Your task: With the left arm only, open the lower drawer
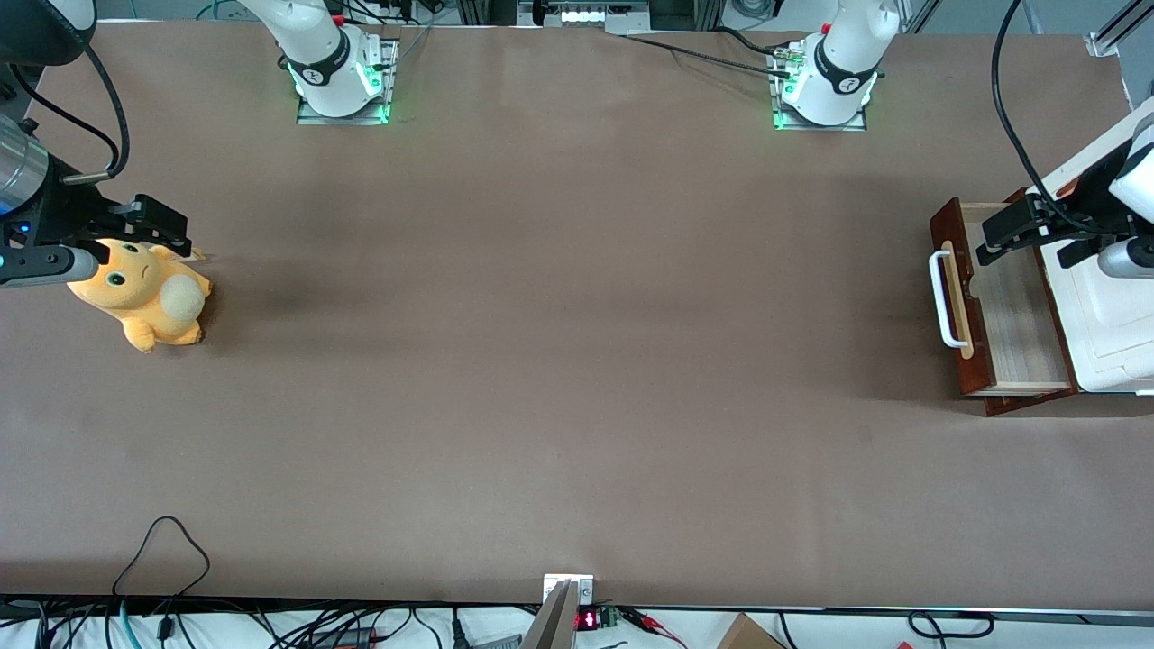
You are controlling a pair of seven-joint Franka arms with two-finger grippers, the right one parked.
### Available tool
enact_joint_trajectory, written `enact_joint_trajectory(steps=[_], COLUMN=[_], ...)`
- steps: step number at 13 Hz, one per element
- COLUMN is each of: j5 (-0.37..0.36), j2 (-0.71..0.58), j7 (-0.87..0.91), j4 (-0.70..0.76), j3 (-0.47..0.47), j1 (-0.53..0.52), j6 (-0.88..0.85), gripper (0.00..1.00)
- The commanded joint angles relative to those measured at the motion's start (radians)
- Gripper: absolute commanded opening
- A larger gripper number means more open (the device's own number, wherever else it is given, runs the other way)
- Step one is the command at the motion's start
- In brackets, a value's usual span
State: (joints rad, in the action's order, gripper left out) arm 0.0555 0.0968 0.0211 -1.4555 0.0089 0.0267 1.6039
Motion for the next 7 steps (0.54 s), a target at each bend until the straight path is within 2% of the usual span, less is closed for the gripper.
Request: enact_joint_trajectory(steps=[1,7], j5=[0.001,0.001], j2=[-0.003,0.0], j7=[-0.027,-0.015], j4=[0.011,0.01], j3=[0.002,0.003], j1=[-0.011,-0.011], j6=[-0.016,-0.018], gripper=[1.0,1.0])
